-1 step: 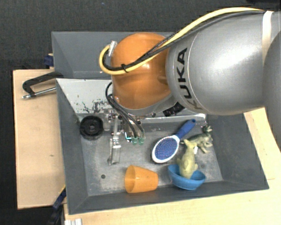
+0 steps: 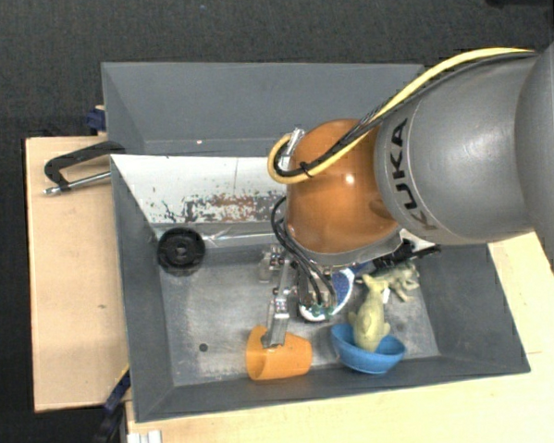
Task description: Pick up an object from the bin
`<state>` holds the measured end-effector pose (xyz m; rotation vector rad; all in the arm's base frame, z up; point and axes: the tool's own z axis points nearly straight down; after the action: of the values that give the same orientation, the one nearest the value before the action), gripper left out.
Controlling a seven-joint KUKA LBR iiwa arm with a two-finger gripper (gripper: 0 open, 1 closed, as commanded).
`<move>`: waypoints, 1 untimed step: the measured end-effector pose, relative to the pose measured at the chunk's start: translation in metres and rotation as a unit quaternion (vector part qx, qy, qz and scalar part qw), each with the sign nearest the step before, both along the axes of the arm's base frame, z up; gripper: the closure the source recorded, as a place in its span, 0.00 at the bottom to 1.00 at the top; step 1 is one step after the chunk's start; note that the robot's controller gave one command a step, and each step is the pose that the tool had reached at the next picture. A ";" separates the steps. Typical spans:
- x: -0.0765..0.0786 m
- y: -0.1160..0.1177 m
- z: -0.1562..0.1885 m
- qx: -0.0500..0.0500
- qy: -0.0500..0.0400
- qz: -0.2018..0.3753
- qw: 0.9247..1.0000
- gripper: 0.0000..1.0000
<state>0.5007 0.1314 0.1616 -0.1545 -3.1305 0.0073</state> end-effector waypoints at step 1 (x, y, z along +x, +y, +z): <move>-0.003 -0.003 -0.070 0.007 -0.009 0.095 0.995 0.00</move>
Offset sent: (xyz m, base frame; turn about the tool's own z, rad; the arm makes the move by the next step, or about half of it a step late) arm -0.0084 -0.0116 -0.0916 -0.1879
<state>0.4975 0.1284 0.0914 0.1442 -3.1483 -0.0143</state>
